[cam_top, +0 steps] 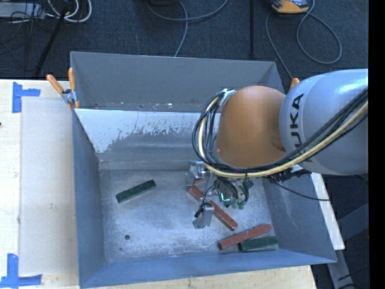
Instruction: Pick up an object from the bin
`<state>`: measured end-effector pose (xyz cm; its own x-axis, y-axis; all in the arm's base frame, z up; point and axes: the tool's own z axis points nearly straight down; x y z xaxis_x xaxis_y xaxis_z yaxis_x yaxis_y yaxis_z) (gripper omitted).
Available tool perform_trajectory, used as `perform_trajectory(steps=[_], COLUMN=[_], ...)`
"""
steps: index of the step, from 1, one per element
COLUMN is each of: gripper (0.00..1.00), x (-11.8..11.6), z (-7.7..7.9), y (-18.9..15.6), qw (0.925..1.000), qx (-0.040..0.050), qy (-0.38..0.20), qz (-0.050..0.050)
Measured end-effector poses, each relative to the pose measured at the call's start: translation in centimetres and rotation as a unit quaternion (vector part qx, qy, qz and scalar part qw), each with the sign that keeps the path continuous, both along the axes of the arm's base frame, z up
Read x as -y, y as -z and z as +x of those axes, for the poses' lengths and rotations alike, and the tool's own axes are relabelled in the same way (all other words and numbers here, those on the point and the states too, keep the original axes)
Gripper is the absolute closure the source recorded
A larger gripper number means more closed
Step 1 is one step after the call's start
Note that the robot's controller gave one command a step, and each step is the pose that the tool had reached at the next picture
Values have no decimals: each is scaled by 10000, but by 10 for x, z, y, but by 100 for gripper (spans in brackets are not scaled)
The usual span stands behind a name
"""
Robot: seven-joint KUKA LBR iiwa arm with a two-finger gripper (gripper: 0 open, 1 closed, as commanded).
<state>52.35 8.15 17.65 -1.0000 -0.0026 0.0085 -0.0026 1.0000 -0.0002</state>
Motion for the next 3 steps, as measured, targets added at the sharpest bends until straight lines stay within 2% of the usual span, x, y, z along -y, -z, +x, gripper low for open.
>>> perform_trajectory(steps=[1, 2, 3], gripper=[0, 0, 0], x=[-88, -120, -116], z=[73, 73, 79], y=[111, 76, 48], qw=[10000, 9980, 9881], qx=[28, 59, 64], qy=[31, -623, -1534], qz=[12, 11, 11])
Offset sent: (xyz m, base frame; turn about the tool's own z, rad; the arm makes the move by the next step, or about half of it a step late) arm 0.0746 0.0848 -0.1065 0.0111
